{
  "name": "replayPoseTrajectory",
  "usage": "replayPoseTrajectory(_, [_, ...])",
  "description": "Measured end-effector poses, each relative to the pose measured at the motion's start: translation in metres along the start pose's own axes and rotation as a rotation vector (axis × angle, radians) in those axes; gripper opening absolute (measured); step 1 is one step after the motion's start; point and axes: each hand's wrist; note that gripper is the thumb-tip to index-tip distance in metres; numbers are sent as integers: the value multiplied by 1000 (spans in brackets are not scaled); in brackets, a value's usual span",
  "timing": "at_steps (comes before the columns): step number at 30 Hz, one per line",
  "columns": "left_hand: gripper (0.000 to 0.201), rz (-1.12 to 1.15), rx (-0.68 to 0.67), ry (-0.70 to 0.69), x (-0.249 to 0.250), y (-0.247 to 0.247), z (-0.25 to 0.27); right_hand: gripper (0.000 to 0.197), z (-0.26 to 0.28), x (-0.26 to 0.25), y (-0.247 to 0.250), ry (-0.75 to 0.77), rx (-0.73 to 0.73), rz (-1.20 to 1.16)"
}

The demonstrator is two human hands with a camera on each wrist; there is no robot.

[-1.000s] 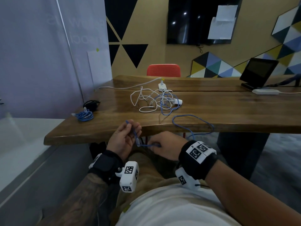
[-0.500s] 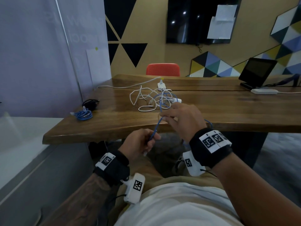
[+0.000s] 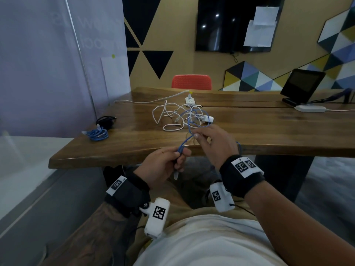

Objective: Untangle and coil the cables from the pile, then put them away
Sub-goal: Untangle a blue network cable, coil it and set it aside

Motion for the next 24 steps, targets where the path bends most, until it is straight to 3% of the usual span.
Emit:
replayPoseTrajectory(4, [22,240,-67,-66,10,2,2,24,8,12,-23,-76,-212,-179])
replayPoseTrajectory(8, [18,532,-19,-127,14,9,-3,26,24,-7,-38,-206,-558,-514])
replayPoseTrajectory(11, [17,619,105,-190,13,14,-5,17,27,-22,-40,-211,-793,-495])
replayPoseTrajectory(15, [18,647,237,-220,12,23,-6,28,26,-34,-28,-237,-971,-352])
replayPoseTrajectory(20, [22,629,429,-222,4,35,-13,26,24,-57,-12,-15,-944,-79])
replayPoseTrajectory(24, [20,268,473,-296,-13,34,-16,28,22,-62,-6,165,-663,-14])
Point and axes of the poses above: each hand's wrist, its own z-axis away from the middle knuckle, its own y-axis out of the back of the hand, x = y × z, and after that the axes turned 3 degrees about y, right-handed
